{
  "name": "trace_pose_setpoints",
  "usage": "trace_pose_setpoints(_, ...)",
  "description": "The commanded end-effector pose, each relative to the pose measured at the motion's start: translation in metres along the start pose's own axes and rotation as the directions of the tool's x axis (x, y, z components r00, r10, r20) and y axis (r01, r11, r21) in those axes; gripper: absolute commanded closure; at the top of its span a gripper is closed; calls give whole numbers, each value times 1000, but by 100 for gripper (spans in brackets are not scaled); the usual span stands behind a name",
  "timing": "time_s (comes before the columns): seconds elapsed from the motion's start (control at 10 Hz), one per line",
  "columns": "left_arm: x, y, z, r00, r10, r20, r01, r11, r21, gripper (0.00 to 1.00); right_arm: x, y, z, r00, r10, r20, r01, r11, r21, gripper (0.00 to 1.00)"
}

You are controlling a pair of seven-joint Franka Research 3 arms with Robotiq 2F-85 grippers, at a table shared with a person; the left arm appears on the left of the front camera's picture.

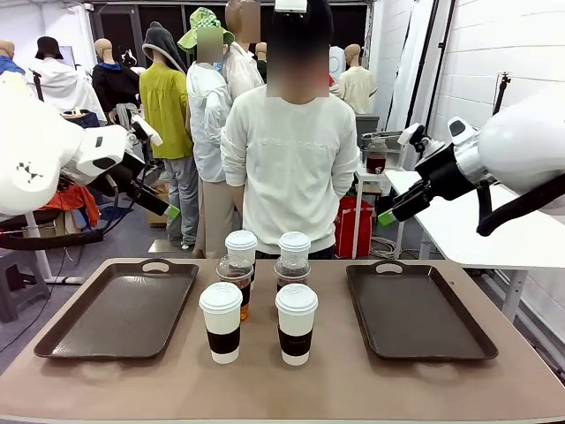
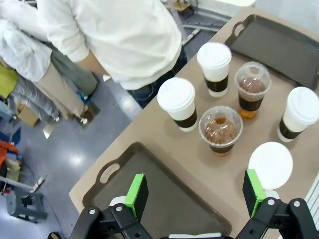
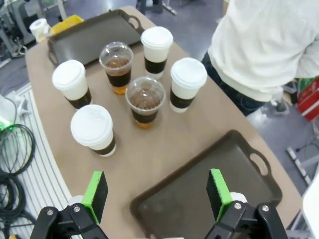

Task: Distribute the coffee onto the tray.
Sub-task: Pick up one iced Americano and place it on the right Handle tray.

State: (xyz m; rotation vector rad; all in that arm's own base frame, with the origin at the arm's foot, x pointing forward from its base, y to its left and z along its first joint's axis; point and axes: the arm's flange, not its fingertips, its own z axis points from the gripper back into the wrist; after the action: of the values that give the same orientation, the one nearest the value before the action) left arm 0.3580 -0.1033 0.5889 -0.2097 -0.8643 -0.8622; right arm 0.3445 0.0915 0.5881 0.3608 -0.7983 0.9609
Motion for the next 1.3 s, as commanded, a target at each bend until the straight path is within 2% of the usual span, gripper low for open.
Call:
trace_pose_setpoints(0.0, -7, 10, 1, 998, 22, 59, -15, 993, -121, 0, 0, -6, 1, 999, 17, 40, -21, 996, 86, 0)
trace_pose_setpoints(0.4, -12, 2, -1, 998, 55, 22, -53, 996, -70, 0, -1, -12, 3, 999, 23, 48, -28, 993, 118, 0)
trace_pose_setpoints(0.5, -11, 0, -2, 997, 71, 11, -70, 997, -42, 0, -1, -12, 2, 999, 12, 40, -15, 997, 82, 0)
trace_pose_setpoints(0.6, -9, 5, -1, 998, 50, 38, -47, 995, -84, 0, 0, -3, 5, 999, 12, 44, -16, 996, 92, 0)
trace_pose_setpoints(1.2, -9, 5, -1, 998, 50, 38, -47, 995, -84, 0, 0, -3, 5, 999, 12, 44, -16, 996, 92, 0)
